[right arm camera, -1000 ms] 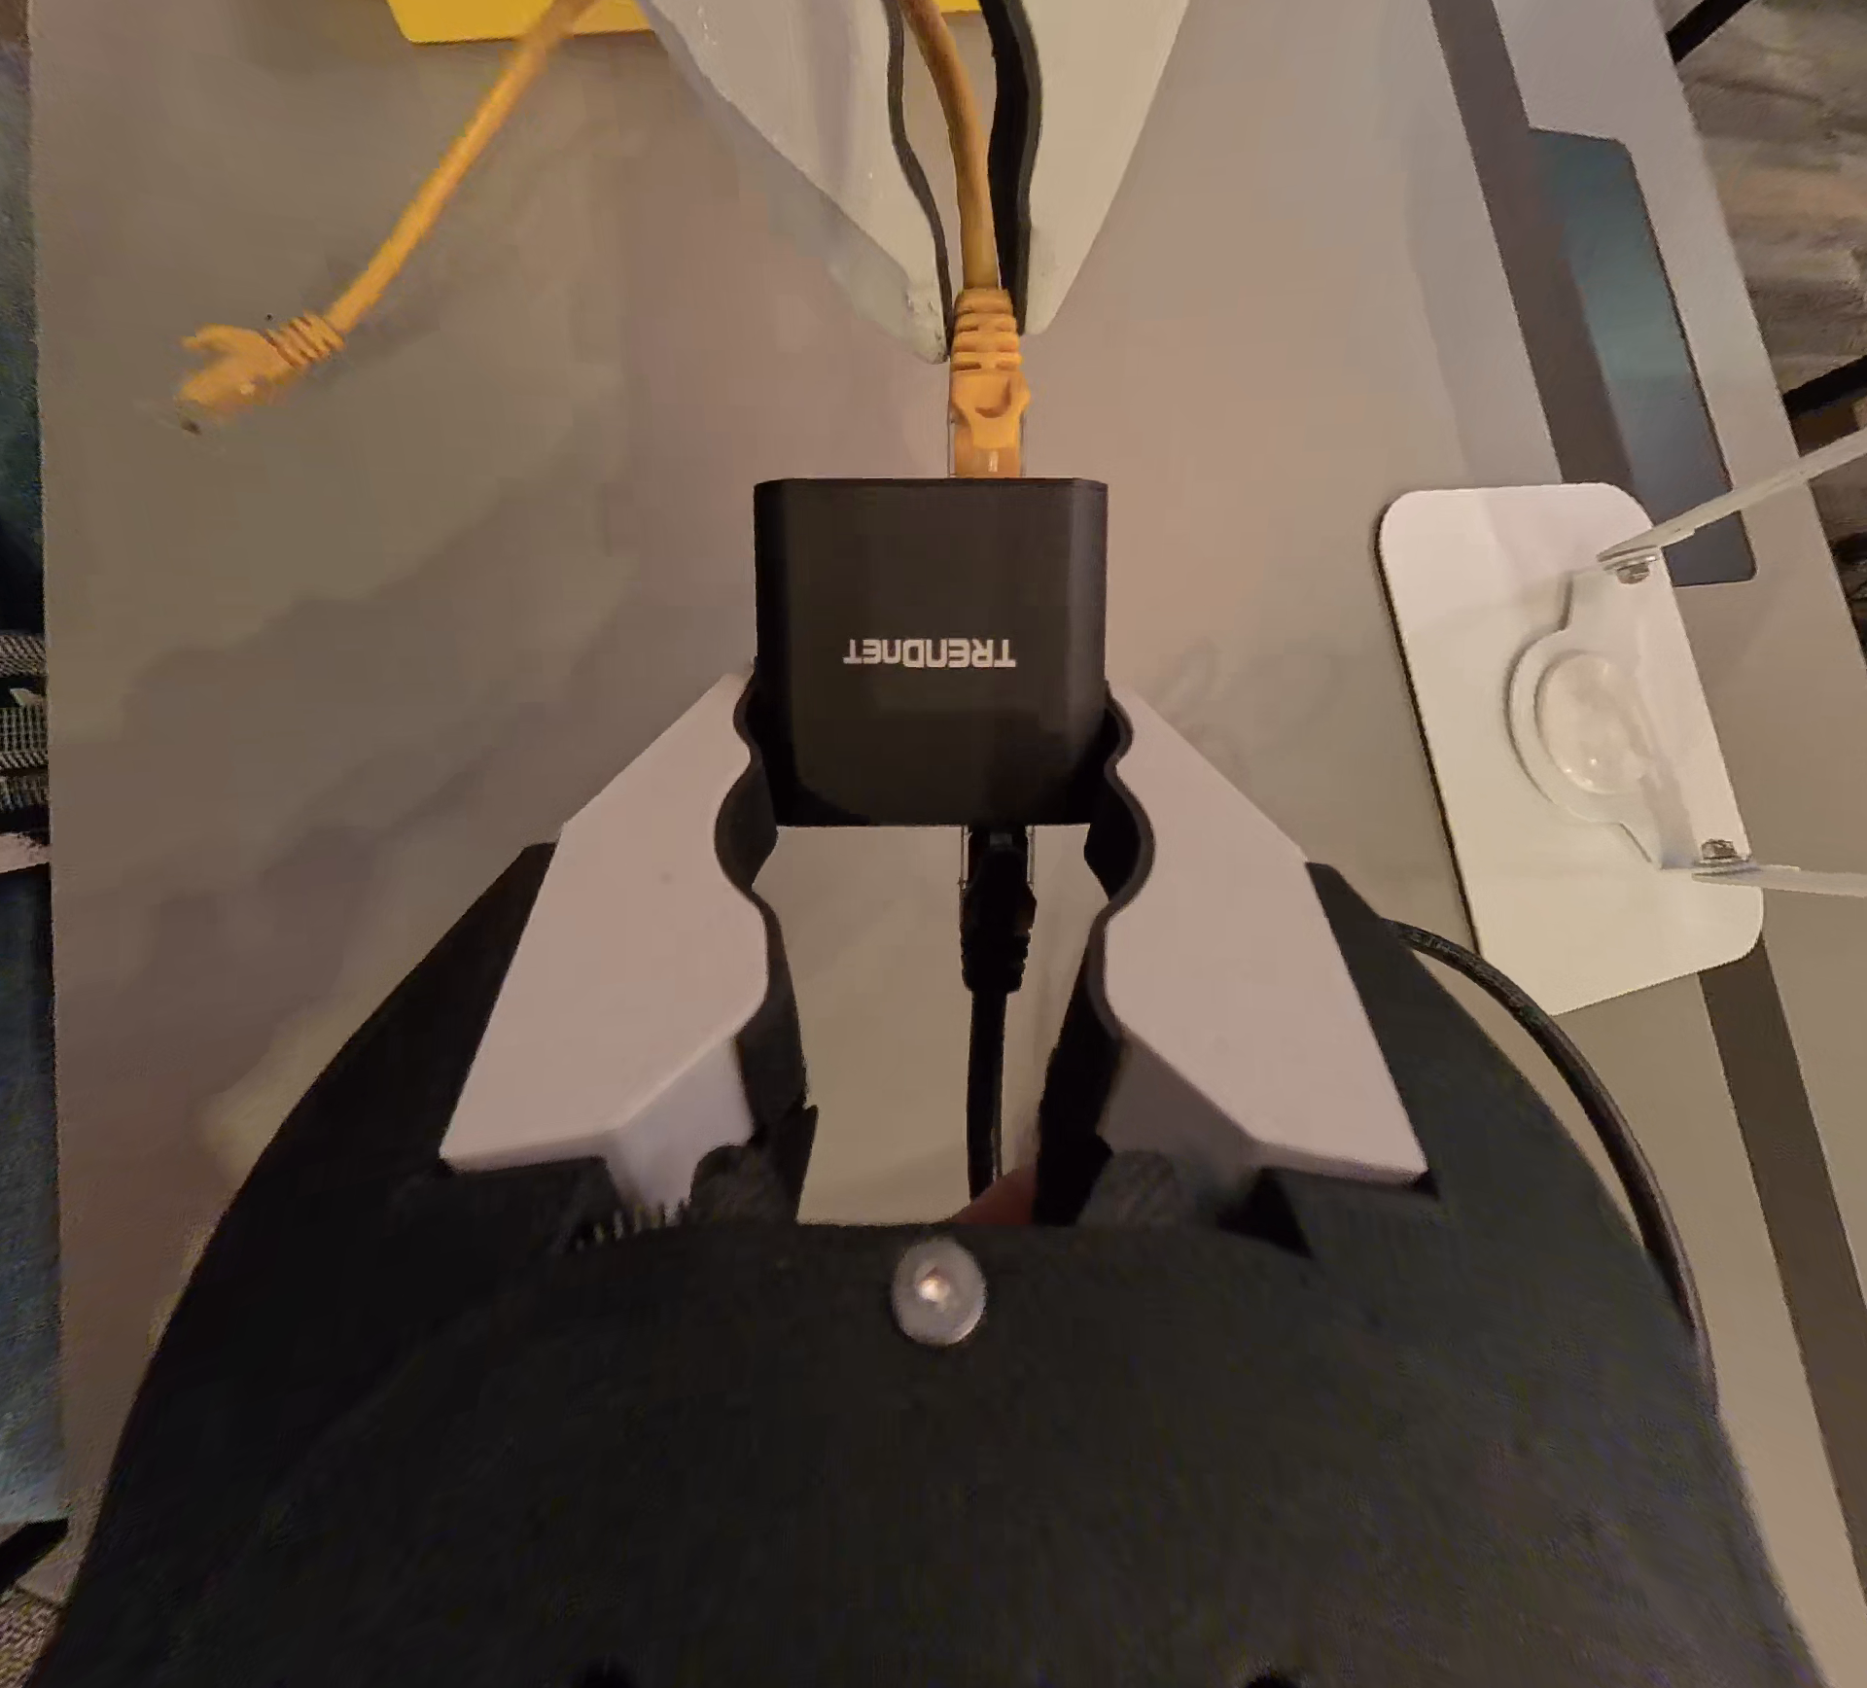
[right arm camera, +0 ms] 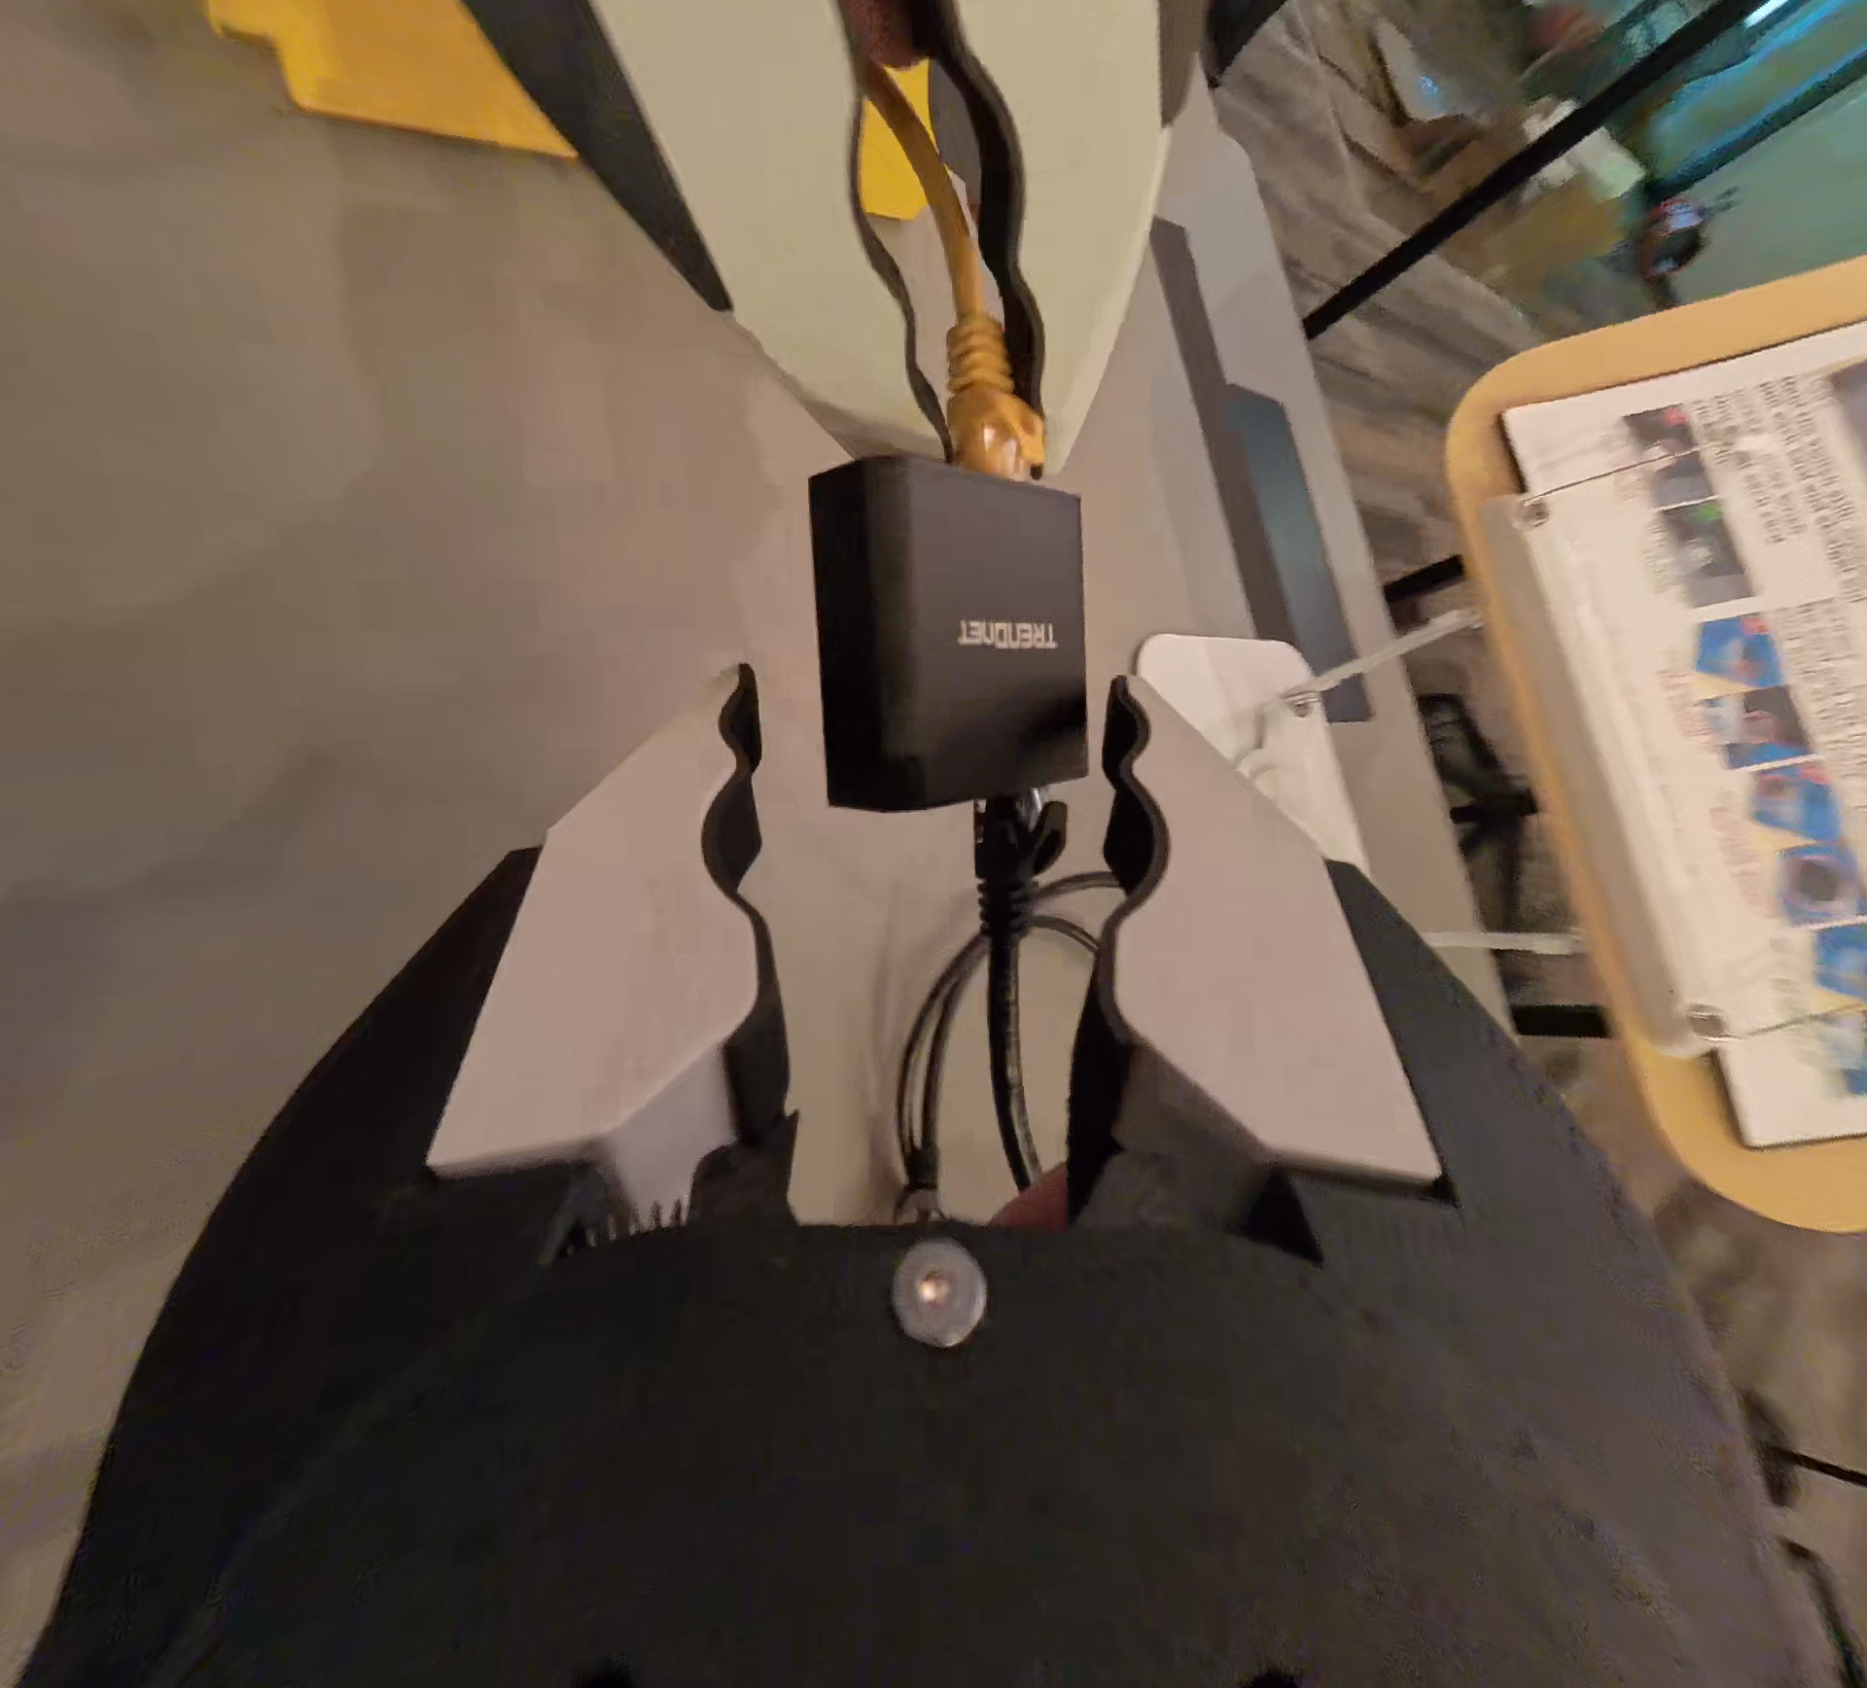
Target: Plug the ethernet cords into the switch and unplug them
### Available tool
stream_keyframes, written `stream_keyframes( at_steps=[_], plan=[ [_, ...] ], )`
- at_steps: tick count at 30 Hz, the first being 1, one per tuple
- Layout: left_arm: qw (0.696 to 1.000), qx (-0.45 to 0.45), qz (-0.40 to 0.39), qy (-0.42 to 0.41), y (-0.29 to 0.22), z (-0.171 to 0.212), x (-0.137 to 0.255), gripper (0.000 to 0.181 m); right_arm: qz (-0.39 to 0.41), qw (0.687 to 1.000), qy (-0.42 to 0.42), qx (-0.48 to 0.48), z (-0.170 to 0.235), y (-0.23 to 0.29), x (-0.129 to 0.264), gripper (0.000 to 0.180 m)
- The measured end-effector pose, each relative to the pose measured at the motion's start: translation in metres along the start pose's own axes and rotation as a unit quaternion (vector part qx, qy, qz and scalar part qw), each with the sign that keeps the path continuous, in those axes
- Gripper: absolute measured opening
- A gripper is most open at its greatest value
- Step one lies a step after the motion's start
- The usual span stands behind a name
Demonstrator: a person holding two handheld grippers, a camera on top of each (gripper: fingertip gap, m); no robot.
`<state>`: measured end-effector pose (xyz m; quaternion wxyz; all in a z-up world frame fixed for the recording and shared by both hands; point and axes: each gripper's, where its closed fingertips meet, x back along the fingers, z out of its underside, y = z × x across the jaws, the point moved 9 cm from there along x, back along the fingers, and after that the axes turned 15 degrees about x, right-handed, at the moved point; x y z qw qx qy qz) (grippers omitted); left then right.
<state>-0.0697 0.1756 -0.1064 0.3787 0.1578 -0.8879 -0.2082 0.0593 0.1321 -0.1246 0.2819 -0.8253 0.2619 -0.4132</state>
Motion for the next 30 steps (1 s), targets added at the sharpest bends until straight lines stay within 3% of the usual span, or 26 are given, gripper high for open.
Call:
stream_keyframes(
  at_steps=[2,8,12,15,20,23,30],
  plan=[
    [1.000,0.011,0.020,0.004,0.001,-0.002,-0.001,0.015,0.023,1.000,0.005,0.021,-0.003,0.002,-0.001,0.061],
    [0.996,0.051,0.067,0.008,0.004,-0.008,0.000,0.014,0.098,0.991,0.032,0.079,0.000,0.000,-0.002,0.023],
    [0.995,0.067,0.074,-0.008,0.010,-0.008,0.002,0.016,0.126,0.986,0.043,0.099,-0.001,0.000,-0.001,0.022],
    [0.994,0.079,0.061,-0.035,0.018,-0.007,0.013,0.032,0.133,0.984,0.059,0.103,0.003,-0.001,-0.001,0.021],
    [0.986,0.143,0.008,-0.088,0.052,0.005,0.064,0.040,0.145,0.981,0.076,0.105,0.007,-0.002,-0.001,0.022],
    [0.983,0.162,-0.052,-0.066,0.070,0.036,0.107,0.037,0.150,0.981,0.078,0.096,0.011,-0.003,0.000,0.022],
    [0.954,0.233,-0.132,0.131,0.057,0.167,0.172,0.033,0.146,0.984,0.073,0.077,0.019,-0.003,-0.003,0.022]
  ],
)
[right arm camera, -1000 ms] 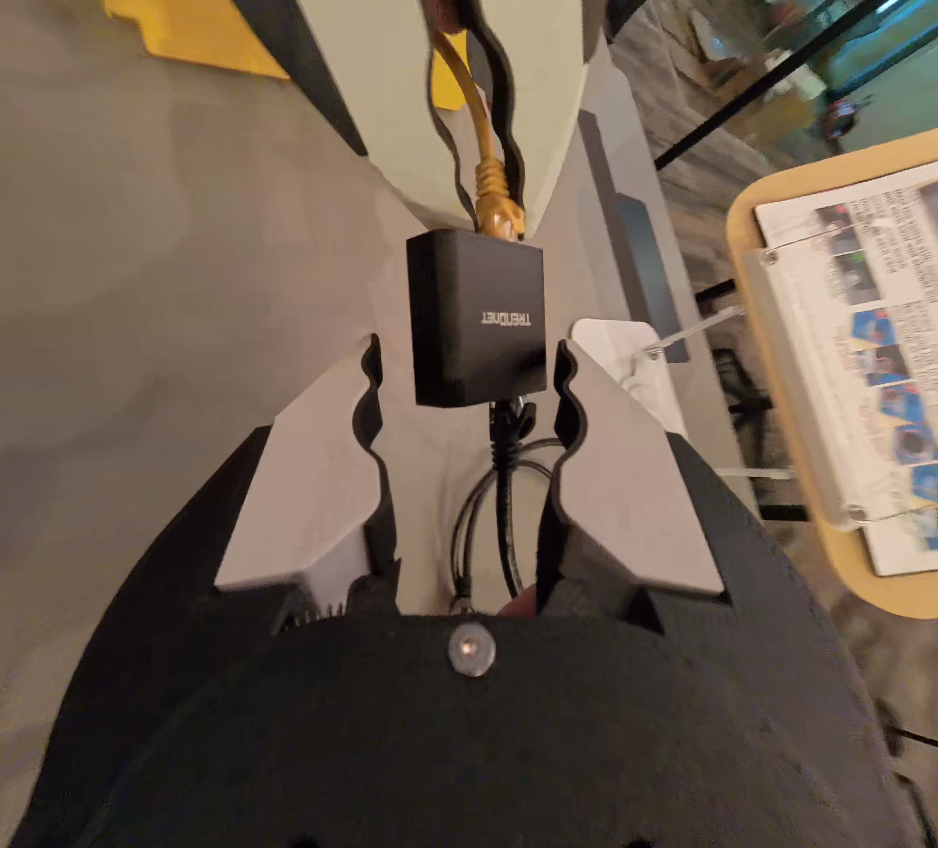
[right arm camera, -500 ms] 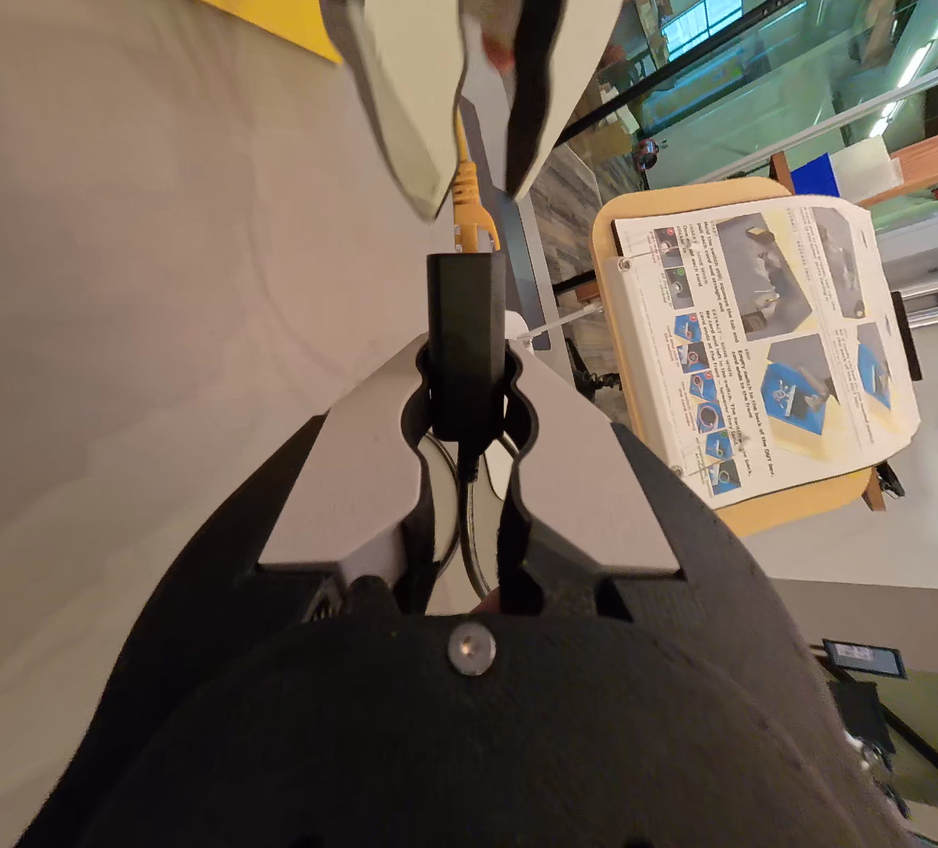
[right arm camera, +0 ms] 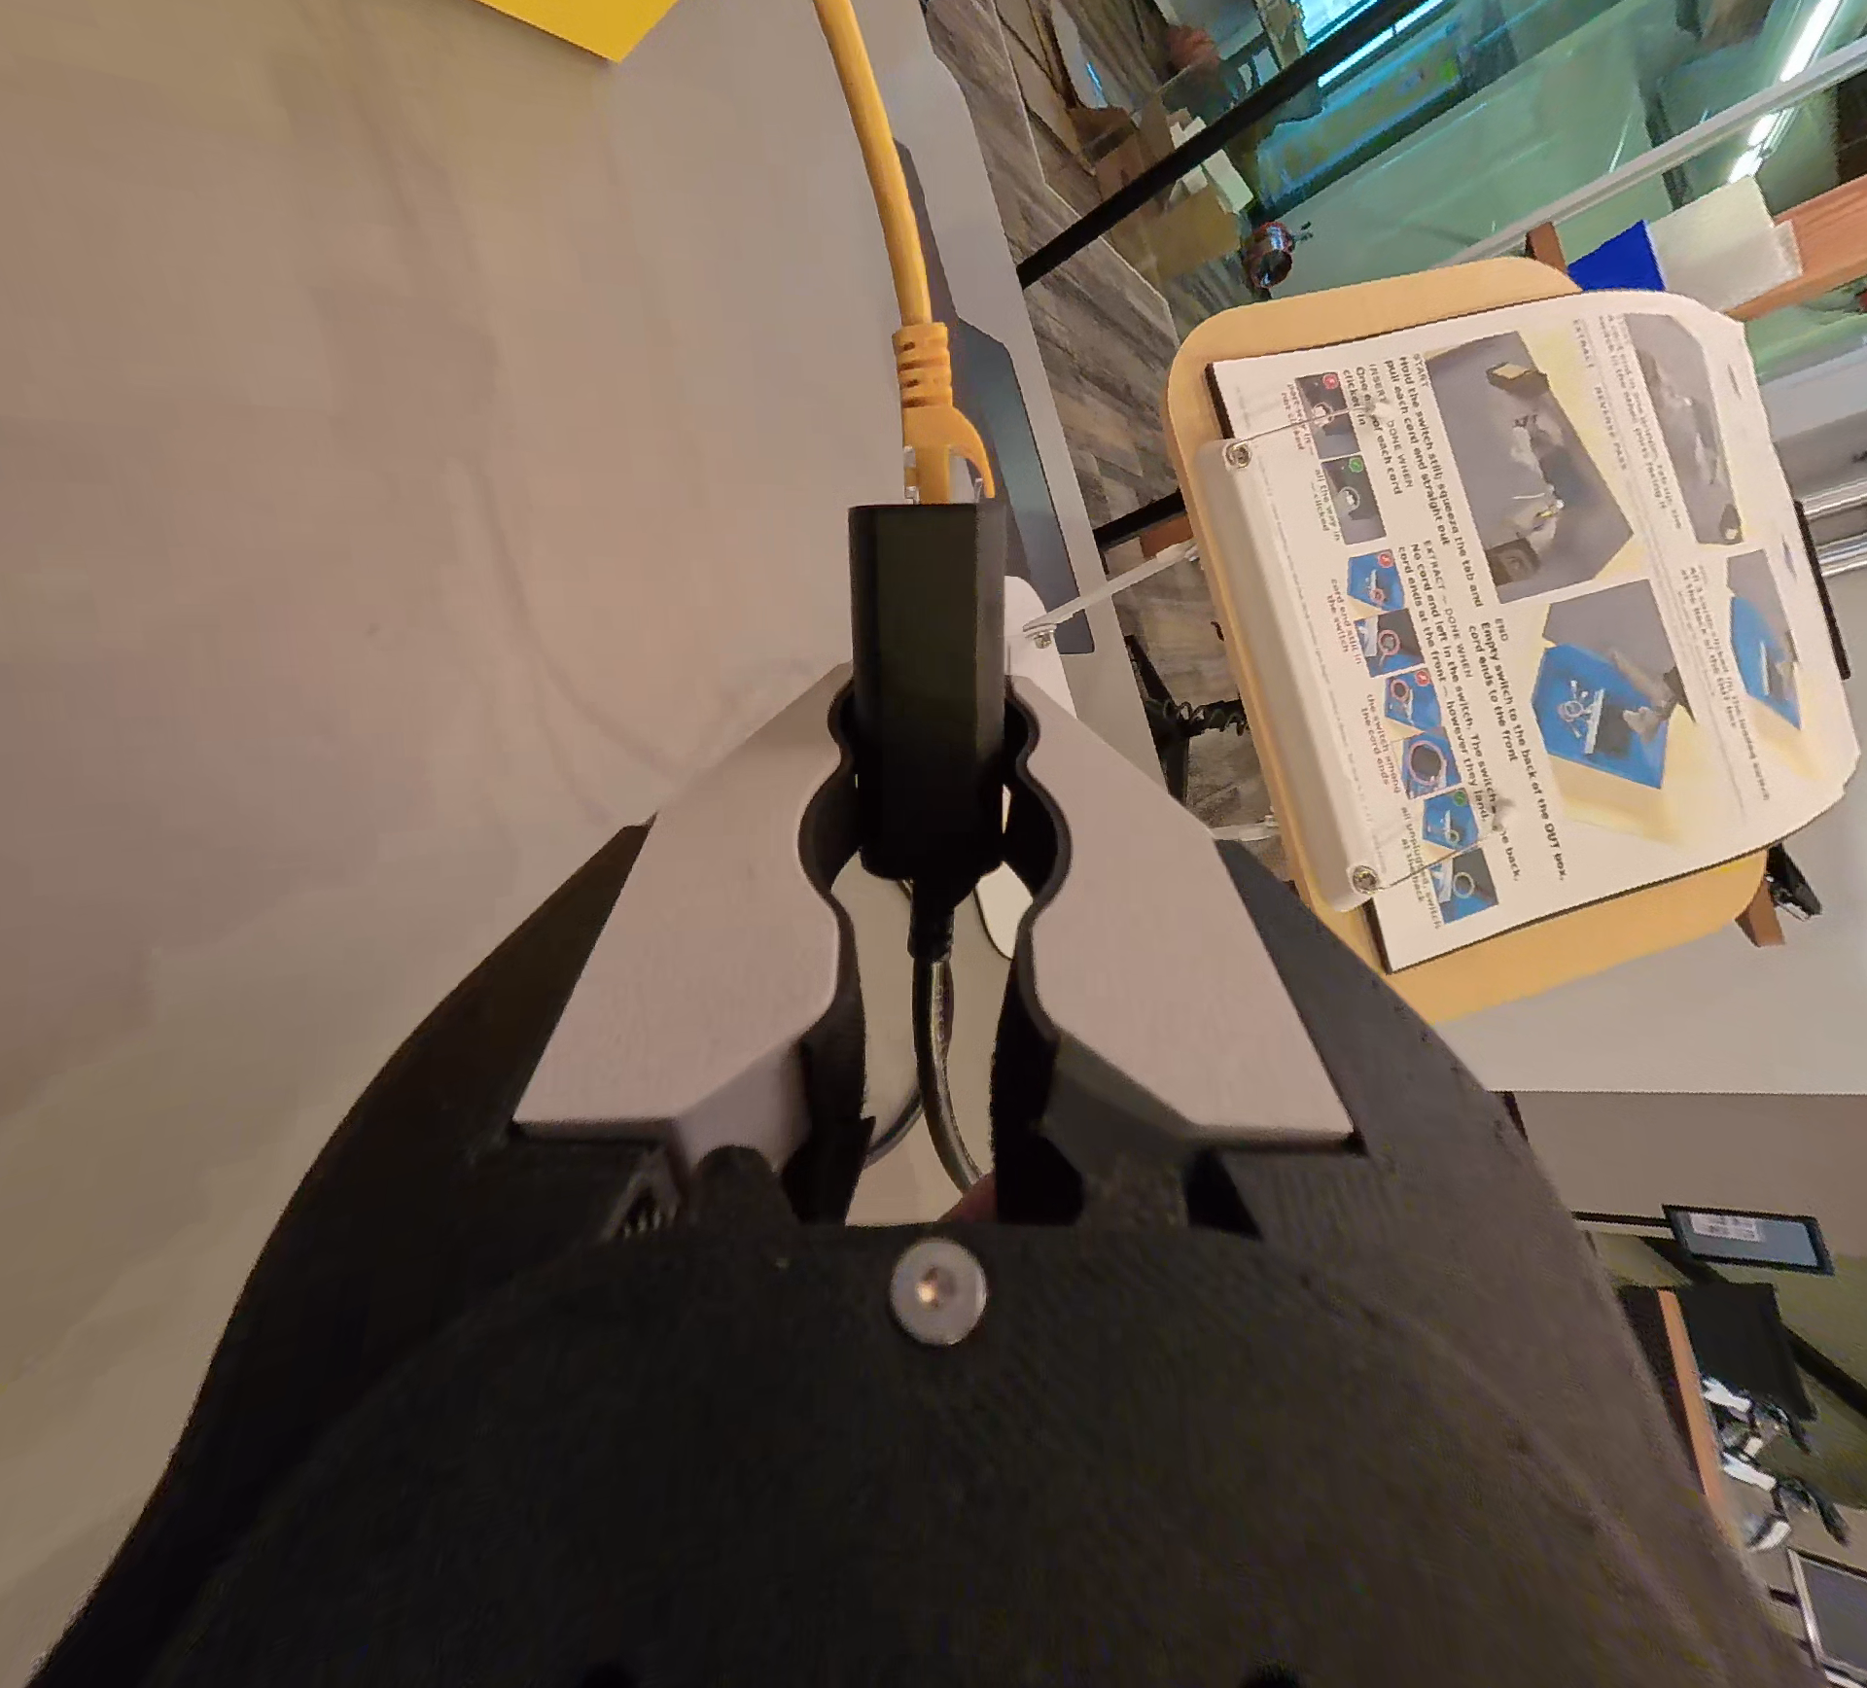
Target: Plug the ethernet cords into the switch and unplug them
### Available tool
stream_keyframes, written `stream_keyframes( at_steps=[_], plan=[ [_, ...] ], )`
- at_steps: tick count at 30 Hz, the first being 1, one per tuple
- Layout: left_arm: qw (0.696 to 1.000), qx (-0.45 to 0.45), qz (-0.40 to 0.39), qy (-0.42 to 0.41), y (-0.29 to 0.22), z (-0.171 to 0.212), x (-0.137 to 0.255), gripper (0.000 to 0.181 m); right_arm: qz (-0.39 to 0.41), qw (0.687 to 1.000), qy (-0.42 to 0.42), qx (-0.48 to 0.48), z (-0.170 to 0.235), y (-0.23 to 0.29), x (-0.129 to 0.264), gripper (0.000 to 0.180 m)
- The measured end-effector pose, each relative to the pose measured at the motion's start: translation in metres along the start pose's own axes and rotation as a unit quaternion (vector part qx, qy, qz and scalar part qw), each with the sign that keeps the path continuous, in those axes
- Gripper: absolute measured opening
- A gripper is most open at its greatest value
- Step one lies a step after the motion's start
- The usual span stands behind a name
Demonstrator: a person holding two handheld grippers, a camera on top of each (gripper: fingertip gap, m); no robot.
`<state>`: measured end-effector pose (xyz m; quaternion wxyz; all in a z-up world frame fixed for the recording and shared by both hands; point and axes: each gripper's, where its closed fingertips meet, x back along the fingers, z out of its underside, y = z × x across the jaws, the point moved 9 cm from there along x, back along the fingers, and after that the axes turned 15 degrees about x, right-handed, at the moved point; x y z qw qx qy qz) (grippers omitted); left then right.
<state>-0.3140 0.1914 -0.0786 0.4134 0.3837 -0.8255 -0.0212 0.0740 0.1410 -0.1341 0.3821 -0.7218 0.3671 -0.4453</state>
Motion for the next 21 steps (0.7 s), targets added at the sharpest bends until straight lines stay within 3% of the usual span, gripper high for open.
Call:
stream_keyframes(
  at_steps=[6,9,15,16,21],
  plan=[
    [0.994,0.025,-0.039,0.103,-0.003,0.074,-0.041,0.029,-0.008,1.000,-0.002,-0.005,-0.001,0.003,-0.004,0.022],
    [0.985,-0.035,-0.087,0.144,-0.002,0.093,-0.063,0.032,-0.008,1.000,-0.002,-0.008,-0.002,0.003,-0.002,0.022],
    [0.948,-0.183,-0.178,0.190,-0.008,0.118,-0.105,0.025,-0.006,1.000,-0.004,-0.016,0.002,0.002,-0.002,0.022],
    [0.940,-0.207,-0.197,0.184,-0.009,0.119,-0.110,0.017,-0.006,1.000,-0.004,-0.016,0.002,0.003,-0.002,0.022],
    [0.919,-0.241,-0.252,0.185,-0.002,0.121,-0.115,0.011,-0.005,1.000,-0.009,-0.020,0.003,0.002,-0.001,0.022]
  ],
)
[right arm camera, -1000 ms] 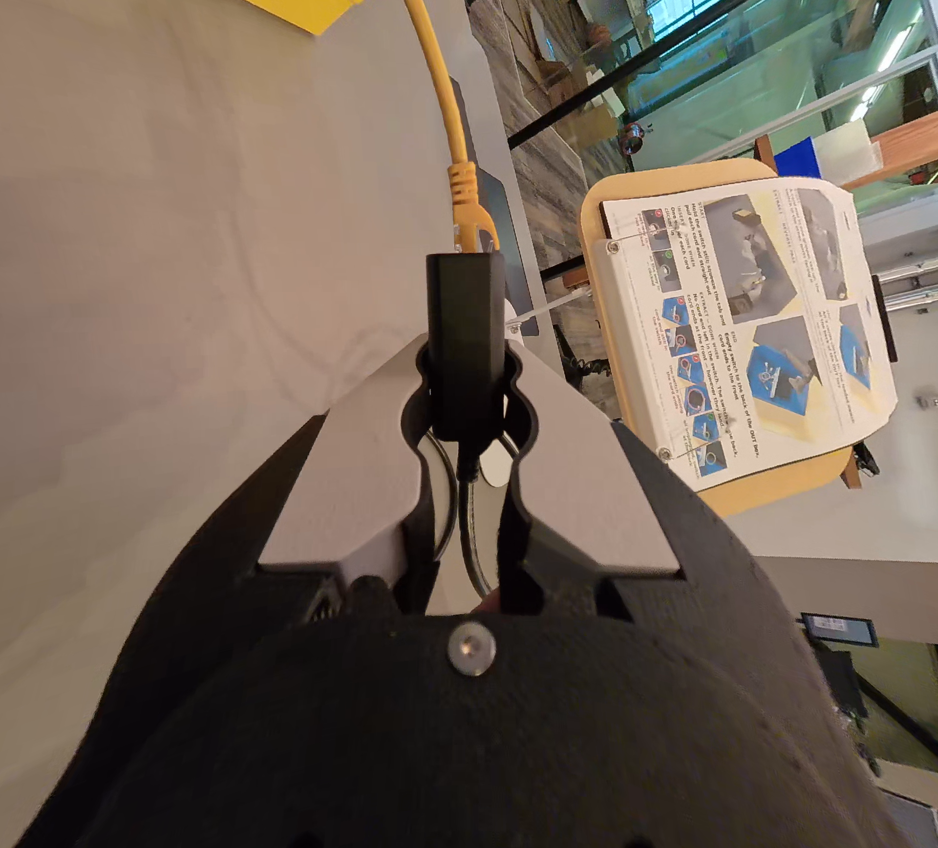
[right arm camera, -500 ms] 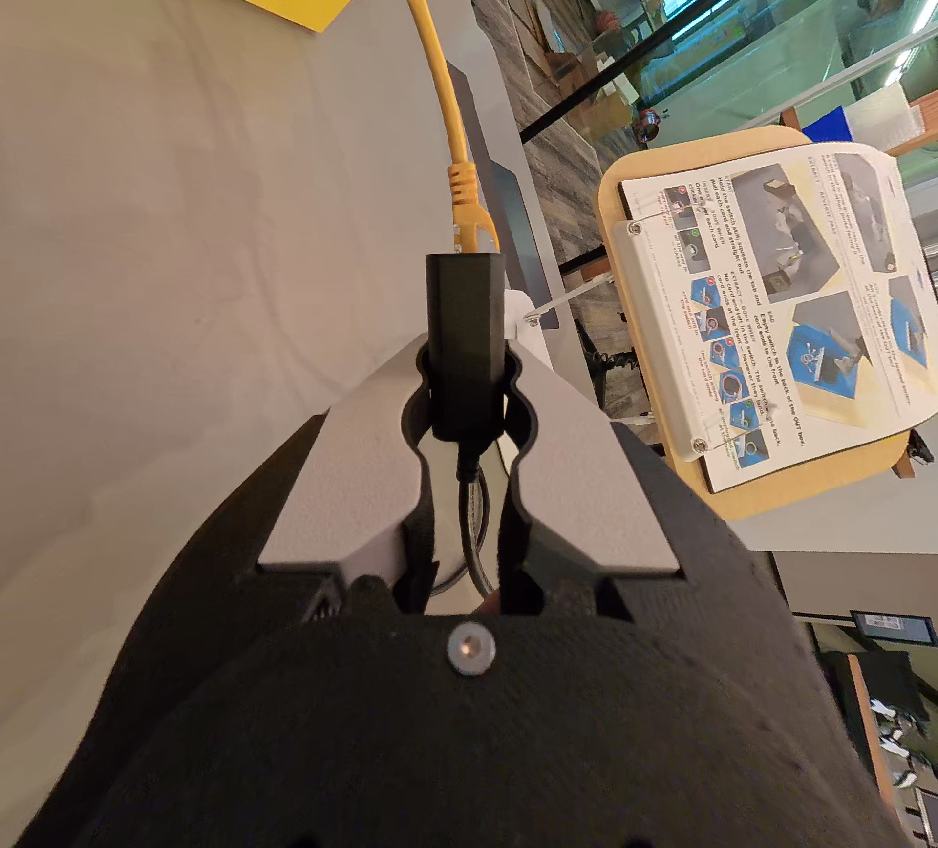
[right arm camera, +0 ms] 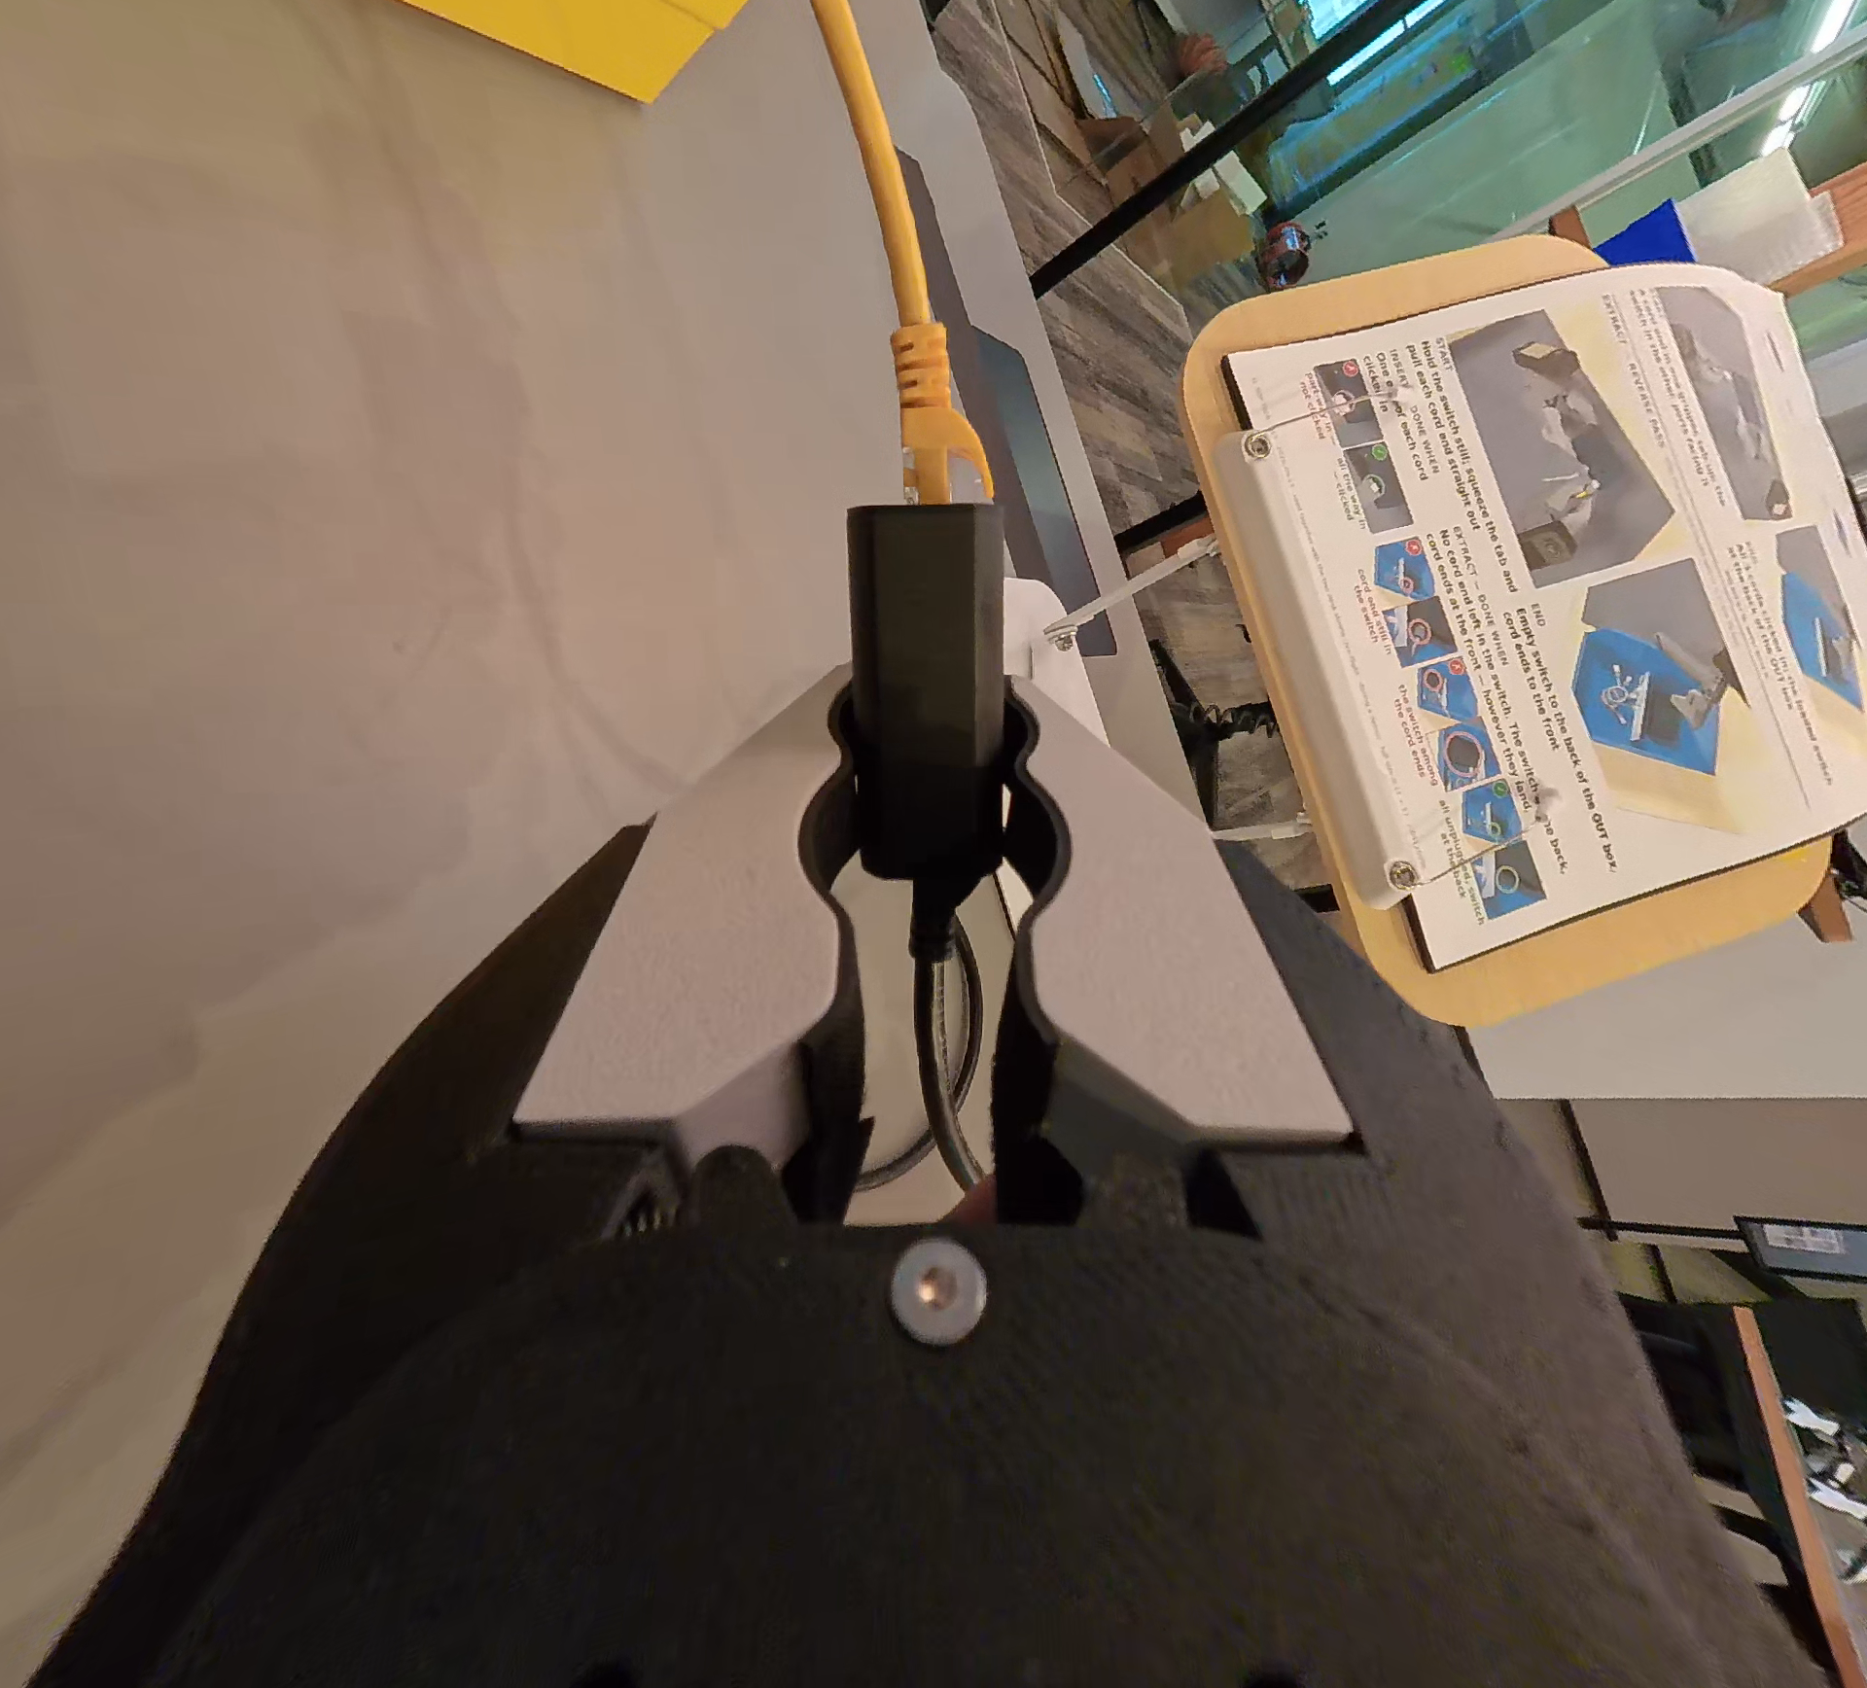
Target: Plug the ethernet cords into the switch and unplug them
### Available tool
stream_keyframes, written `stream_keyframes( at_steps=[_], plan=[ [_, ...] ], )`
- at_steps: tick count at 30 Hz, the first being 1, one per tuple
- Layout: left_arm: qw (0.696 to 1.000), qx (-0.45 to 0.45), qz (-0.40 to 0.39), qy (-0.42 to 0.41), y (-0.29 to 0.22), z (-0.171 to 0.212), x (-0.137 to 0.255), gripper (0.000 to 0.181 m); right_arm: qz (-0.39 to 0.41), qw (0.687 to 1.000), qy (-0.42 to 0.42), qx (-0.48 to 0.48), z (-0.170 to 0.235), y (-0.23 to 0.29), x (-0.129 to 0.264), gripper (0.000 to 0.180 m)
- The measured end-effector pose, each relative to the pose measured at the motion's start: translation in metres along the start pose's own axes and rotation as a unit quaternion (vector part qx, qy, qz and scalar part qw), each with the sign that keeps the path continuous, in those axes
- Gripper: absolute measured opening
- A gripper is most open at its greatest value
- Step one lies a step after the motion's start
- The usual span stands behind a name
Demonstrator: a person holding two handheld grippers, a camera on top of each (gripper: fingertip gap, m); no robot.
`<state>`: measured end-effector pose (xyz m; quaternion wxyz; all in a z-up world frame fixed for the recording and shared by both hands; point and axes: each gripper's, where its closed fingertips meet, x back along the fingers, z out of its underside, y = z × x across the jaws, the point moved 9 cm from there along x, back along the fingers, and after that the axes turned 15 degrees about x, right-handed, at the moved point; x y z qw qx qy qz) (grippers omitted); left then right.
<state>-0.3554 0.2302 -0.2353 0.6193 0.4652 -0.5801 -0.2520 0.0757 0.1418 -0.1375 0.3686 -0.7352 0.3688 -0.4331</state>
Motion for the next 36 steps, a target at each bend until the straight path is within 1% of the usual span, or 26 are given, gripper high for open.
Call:
stream_keyframes(
  at_steps=[1,4,8,11,14,18,21,24,25,28,32,36],
  plan=[
    [1.000,-0.006,-0.012,-0.010,0.000,0.001,0.000,0.010,0.001,1.000,-0.001,-0.002,0.000,-0.001,0.000,0.022],
    [0.998,0.017,-0.045,-0.044,0.011,0.001,0.009,0.009,0.003,1.000,-0.001,-0.006,0.002,-0.002,0.002,0.022],
    [0.990,0.060,-0.089,-0.088,0.041,0.002,0.033,0.009,0.004,1.000,0.000,-0.012,0.004,-0.004,0.004,0.022],
    [0.979,0.097,-0.121,-0.131,0.072,-0.006,0.059,0.009,0.007,1.000,-0.003,-0.025,0.006,-0.008,0.007,0.022],
    [0.965,0.132,-0.133,-0.184,0.106,-0.030,0.087,0.009,0.010,0.999,-0.009,-0.039,0.007,-0.013,0.011,0.022],
    [0.943,0.141,-0.163,-0.253,0.149,-0.071,0.117,0.008,0.015,0.999,-0.010,-0.046,0.007,-0.017,0.017,0.022],
    [0.932,0.126,-0.161,-0.299,0.166,-0.106,0.130,0.009,0.021,0.998,-0.011,-0.052,0.008,-0.020,0.024,0.022],
    [0.928,0.095,-0.123,-0.340,0.154,-0.148,0.132,0.009,0.029,0.998,-0.008,-0.055,0.011,-0.023,0.031,0.022],
    [0.928,0.079,-0.115,-0.345,0.145,-0.161,0.131,0.009,0.033,0.998,-0.006,-0.057,0.013,-0.025,0.033,0.022],
    [0.932,0.047,-0.058,-0.354,0.111,-0.192,0.117,0.008,0.042,0.997,-0.003,-0.066,0.019,-0.027,0.040,0.022],
    [0.937,-0.030,0.008,-0.349,0.054,-0.219,0.097,0.008,0.044,0.997,0.009,-0.065,0.026,-0.026,0.046,0.022],
    [0.924,-0.114,0.051,-0.362,0.001,-0.239,0.097,0.008,0.034,0.997,0.011,-0.061,0.027,-0.021,0.043,0.022]
  ],
)
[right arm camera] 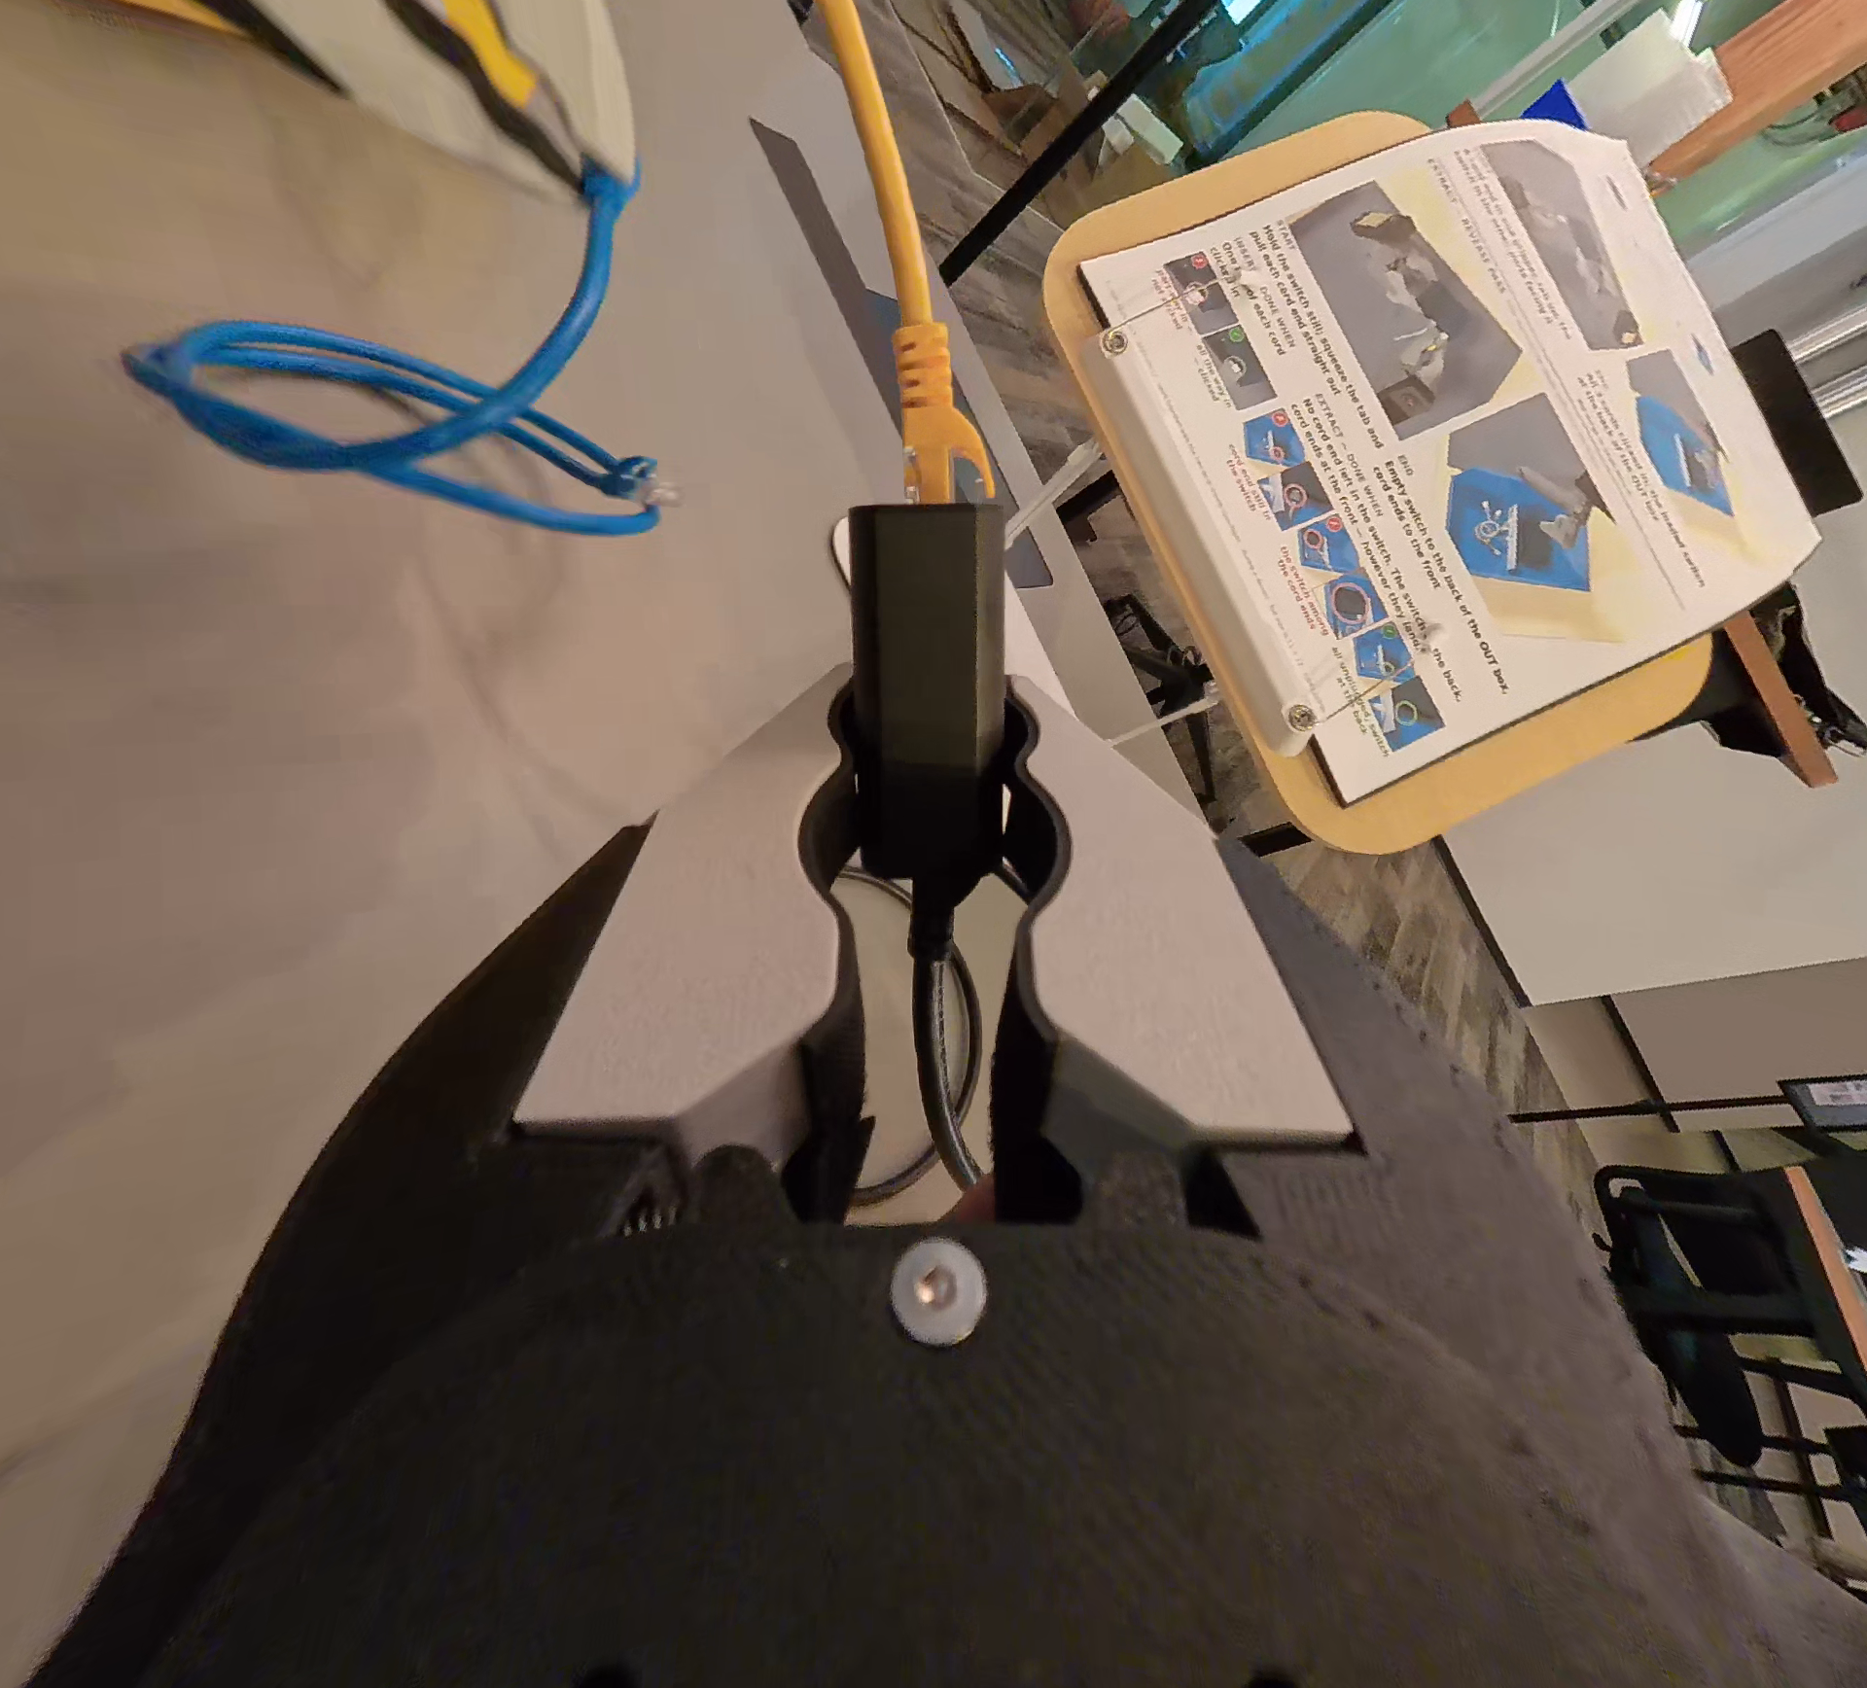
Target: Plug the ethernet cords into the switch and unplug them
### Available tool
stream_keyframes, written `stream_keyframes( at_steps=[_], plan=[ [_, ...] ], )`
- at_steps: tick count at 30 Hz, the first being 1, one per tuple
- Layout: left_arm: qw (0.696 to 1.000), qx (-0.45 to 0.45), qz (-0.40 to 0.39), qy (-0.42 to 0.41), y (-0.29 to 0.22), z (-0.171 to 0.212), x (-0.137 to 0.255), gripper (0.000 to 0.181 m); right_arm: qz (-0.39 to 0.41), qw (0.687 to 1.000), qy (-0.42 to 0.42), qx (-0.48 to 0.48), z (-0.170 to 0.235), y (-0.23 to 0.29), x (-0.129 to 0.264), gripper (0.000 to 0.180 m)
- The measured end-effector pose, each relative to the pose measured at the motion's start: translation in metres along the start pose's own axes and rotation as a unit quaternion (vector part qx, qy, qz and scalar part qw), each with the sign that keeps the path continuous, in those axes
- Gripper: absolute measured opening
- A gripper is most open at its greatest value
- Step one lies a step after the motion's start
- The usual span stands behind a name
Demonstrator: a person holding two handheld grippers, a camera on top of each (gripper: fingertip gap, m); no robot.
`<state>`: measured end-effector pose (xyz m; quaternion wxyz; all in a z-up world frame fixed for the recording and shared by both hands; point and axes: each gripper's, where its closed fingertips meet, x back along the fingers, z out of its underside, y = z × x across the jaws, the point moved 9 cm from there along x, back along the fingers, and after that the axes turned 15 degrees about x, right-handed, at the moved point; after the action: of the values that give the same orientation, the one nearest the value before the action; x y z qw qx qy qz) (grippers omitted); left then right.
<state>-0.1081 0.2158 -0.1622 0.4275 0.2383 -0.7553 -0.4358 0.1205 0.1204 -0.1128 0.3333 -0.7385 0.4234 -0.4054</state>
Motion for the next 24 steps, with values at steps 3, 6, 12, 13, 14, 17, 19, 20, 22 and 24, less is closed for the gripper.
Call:
stream_keyframes(
  at_steps=[3,6,12,13,14,17,19,20,22,24],
  plan=[
    [0.998,-0.021,0.066,-0.010,-0.029,-0.010,-0.009,0.009,-0.008,1.000,-0.001,0.003,0.000,0.003,-0.002,0.022],
    [0.991,-0.022,0.127,0.022,-0.051,-0.010,-0.012,0.036,-0.017,1.000,0.001,0.004,0.001,0.005,-0.004,0.022],
    [0.980,0.103,0.152,0.082,-0.040,0.009,0.011,0.063,-0.026,1.000,0.000,0.000,0.006,0.007,-0.005,0.022],
    [0.975,0.139,0.146,0.098,-0.034,0.012,0.014,0.058,-0.028,1.000,-0.001,-0.003,0.007,0.007,-0.006,0.022],
    [0.967,0.181,0.141,0.110,-0.030,0.012,0.016,0.050,-0.029,1.000,-0.002,-0.004,0.007,0.008,-0.008,0.022],
    [0.906,0.365,0.194,0.097,-0.034,-0.003,0.021,0.040,-0.031,0.999,-0.003,-0.006,0.006,0.009,-0.010,0.022],
    [0.840,0.483,0.237,0.062,-0.044,-0.017,0.016,0.045,-0.029,0.999,-0.006,-0.011,0.005,0.008,-0.009,0.022],
    [0.813,0.528,0.240,0.056,-0.047,-0.021,0.011,0.048,-0.027,1.000,-0.005,-0.014,0.006,0.007,-0.008,0.022],
    [0.772,0.592,0.226,0.049,-0.053,-0.027,0.000,0.058,-0.020,0.999,-0.004,-0.025,0.009,0.004,-0.006,0.022],
    [0.763,0.612,0.198,0.069,-0.063,-0.028,-0.018,0.068,-0.014,0.999,-0.004,-0.034,0.011,0.001,-0.003,0.021]
  ],
)
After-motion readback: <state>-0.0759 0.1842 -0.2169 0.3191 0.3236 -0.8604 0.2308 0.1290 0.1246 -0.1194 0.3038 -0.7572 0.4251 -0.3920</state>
